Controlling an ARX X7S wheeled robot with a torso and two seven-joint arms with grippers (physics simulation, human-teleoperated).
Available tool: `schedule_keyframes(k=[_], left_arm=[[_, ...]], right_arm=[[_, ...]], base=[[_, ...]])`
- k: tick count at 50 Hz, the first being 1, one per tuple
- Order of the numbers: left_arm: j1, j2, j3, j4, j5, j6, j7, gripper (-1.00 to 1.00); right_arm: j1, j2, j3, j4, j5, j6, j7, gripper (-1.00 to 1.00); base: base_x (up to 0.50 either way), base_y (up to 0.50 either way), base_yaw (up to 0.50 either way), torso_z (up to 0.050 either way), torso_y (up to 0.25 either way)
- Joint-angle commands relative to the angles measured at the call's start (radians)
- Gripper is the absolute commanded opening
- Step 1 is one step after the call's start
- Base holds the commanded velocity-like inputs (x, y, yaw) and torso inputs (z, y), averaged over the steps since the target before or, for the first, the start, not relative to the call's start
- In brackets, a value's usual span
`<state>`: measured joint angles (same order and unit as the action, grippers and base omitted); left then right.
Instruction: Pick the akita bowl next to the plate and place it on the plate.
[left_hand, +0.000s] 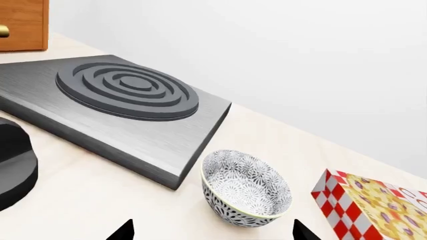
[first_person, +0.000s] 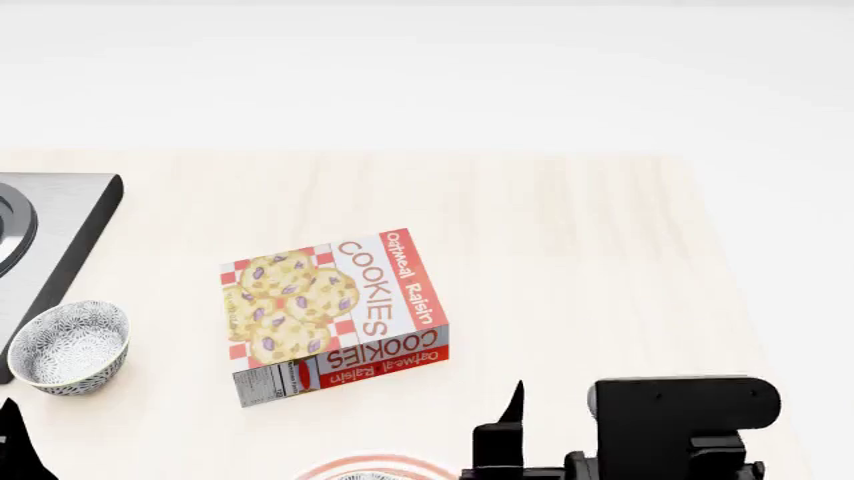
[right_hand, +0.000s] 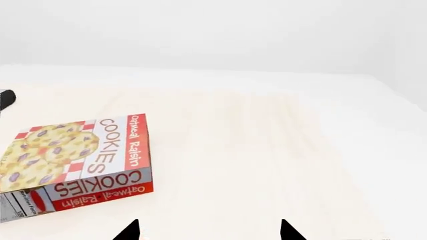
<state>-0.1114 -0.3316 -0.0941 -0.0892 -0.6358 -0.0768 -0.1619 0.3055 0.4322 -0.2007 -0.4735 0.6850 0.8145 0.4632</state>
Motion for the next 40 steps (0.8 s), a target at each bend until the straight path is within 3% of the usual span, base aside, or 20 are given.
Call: schedule_keyframes(k=[1, 17, 40], left_arm=[[0.000, -0.001, 0.002, -0.004, -0.001, 0.005, 0.001, 1.00], [0.007, -0.005, 0.006, 0.013, -0.003, 0.002, -0.006, 1.00], [0.010, -0.008, 0.008, 0.007, -0.005, 0.017, 0.005, 1.00]], right_arm=[[-0.061, -0.003, -0.026, 0.053, -0.138, -0.142, 0.020, 1.00], [-0.113, 0.023, 0.005, 0.053, -0.227, -0.205, 0.097, 1.00], [-0.174, 0.086, 0.135, -0.177, -0.163, -0.127, 0.193, 1.00]], base=[[0.00, 0.00, 0.00, 0.000, 0.000], [0.00, 0.00, 0.00, 0.000, 0.000], [0.00, 0.00, 0.00, 0.000, 0.000]])
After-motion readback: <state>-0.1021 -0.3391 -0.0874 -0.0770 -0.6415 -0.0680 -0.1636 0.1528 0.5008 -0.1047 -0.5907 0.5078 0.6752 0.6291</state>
